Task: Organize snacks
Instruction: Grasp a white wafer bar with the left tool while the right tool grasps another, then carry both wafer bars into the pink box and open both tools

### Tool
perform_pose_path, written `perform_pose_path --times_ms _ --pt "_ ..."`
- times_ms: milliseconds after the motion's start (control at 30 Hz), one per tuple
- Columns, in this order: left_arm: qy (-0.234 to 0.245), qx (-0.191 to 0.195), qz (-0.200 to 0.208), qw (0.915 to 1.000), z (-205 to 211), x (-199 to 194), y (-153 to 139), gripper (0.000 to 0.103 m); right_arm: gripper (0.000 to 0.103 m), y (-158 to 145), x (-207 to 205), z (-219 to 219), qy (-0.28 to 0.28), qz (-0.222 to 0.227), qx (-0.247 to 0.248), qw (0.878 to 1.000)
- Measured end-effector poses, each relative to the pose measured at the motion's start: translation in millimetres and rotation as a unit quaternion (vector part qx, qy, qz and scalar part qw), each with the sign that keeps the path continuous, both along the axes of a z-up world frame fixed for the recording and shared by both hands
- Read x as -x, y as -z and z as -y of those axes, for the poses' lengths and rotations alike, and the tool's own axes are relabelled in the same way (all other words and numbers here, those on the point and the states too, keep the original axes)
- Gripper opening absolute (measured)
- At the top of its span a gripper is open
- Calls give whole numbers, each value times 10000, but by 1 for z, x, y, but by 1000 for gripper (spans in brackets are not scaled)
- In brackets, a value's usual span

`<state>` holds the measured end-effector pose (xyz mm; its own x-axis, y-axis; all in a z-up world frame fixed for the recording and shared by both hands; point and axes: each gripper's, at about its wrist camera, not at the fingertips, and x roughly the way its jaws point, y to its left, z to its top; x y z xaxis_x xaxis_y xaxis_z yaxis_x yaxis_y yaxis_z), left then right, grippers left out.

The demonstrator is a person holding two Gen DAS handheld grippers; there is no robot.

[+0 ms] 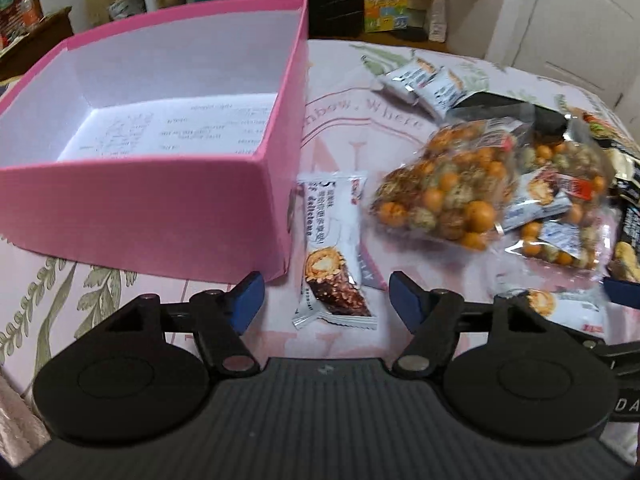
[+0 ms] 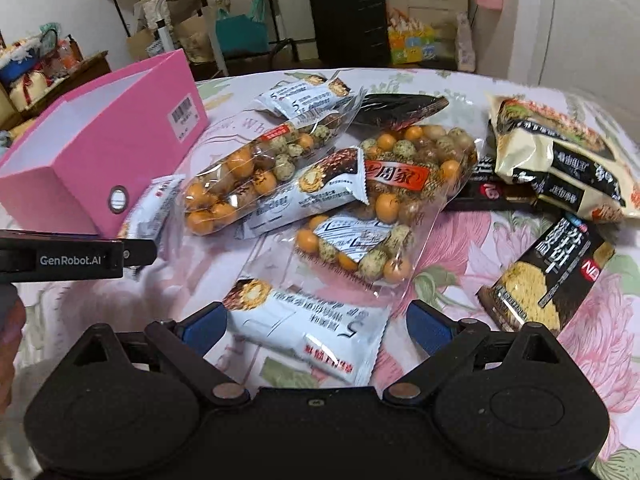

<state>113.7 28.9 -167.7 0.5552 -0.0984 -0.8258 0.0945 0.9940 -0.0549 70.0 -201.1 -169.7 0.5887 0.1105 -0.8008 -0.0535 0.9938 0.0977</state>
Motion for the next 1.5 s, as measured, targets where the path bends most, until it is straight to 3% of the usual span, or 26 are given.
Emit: perform_pose_path --times_ms 33,100,133,267,433,500,933,1167,1500 --pt "-88 -43 -38 9999 -1 -2 3 67 99 1 -1 -1 18 0 57 10000" --pt "-212 -89 -133 9996 -3 -4 7 52 99 2 2 -6 20 24 218 9998" --pt "-230 -64 -187 9995 -5 -4 8 39 98 2 3 -8 13 51 298 9995" --pt "-170 -153 -184 9996 -7 0 3 30 73 -3 13 -13 -1 233 609 9979" --pt "-139 -72 -354 9992 -12 6 -3 24 60 -9 24 -4 -8 251 435 9987" --pt "-107 -44 -379 9992 -13 9 -7 23 47 -12 28 -3 -46 256 379 9989" --pt "100 109 -525 9985 -12 38 -25 21 43 -24 43 -1 -81 337 221 9992" --pt "120 229 -823 9963 -21 51 -37 21 43 -39 50 -5 -251 289 138 9992" --pt "277 346 -828 9956 -43 75 -79 21 43 -73 59 -25 -630 326 15 9975"
